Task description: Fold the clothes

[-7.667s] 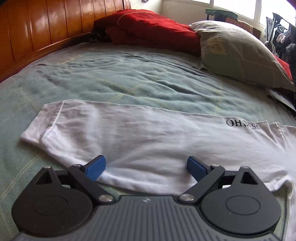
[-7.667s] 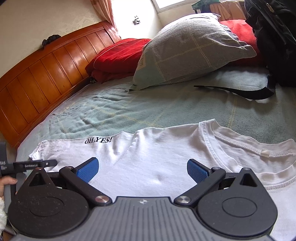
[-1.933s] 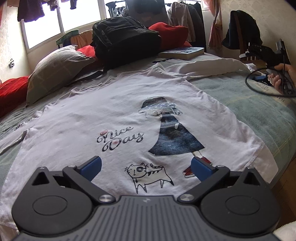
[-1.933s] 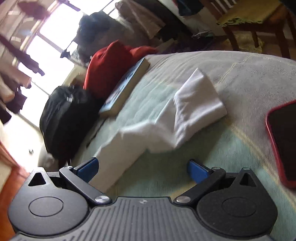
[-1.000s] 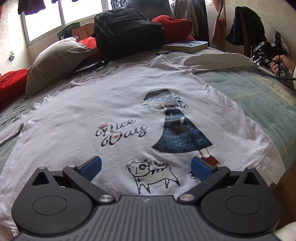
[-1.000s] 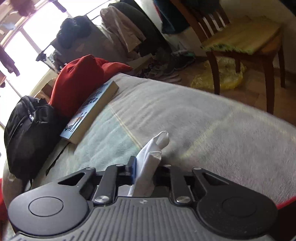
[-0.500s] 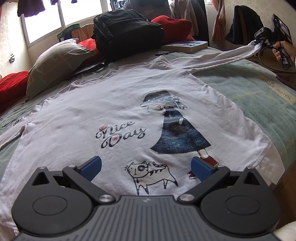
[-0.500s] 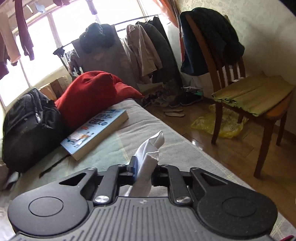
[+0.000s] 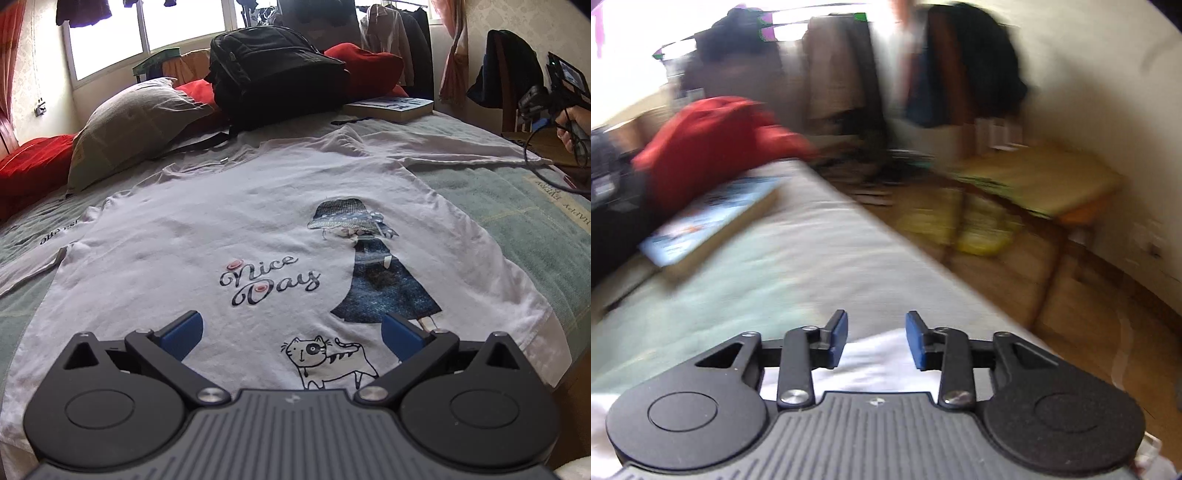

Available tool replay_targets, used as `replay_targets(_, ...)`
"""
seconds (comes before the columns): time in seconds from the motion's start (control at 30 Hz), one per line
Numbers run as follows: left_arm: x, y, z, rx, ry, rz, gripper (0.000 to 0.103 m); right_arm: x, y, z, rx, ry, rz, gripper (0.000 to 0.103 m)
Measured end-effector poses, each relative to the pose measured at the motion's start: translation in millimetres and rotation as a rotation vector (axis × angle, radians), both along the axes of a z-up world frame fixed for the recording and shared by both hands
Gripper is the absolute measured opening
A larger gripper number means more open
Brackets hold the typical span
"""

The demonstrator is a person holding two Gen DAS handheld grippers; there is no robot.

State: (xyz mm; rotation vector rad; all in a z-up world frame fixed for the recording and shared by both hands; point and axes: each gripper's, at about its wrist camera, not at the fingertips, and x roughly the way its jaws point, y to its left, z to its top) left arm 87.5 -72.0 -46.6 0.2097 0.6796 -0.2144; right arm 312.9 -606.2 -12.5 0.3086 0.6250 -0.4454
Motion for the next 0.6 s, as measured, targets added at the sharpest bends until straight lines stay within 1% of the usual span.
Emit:
replay_targets(0.13,3.8,3.8,1.7,0.002,0.006,0.003,0.102,29.2,59.3,7.4,0.056,-0.01,0.255,0.041)
replay_targets(0.23,7.5,10.0,6.0,0.001,0.004,0.014,0.102,54.7,110.0,8.7,0.075,0.023,0.44,0.043)
replay_targets(0.37,14.5,19.9,12.6,-0.002,0.002,0.025,0.102,77.1,175.9,3.5,0.106,0.114,0.564,0.044)
replay_targets(0.43,20.6,25.6,15.4,-0.003,0.003,0.028,0.102,82.4,205.3,2.1,0.145,0.124,0.635,0.045)
replay_targets(0.47,23.8,28.4,16.7,-0.002,0.004,0.03,0.102,83.7,218.7,2.5,0.149,0.125,0.661,0.046)
replay_targets(0.6,35.8,39.2,21.2,0.0,-0.004,0.04,0.102,93.3,262.6,11.2,0.111,0.124,0.727,0.046)
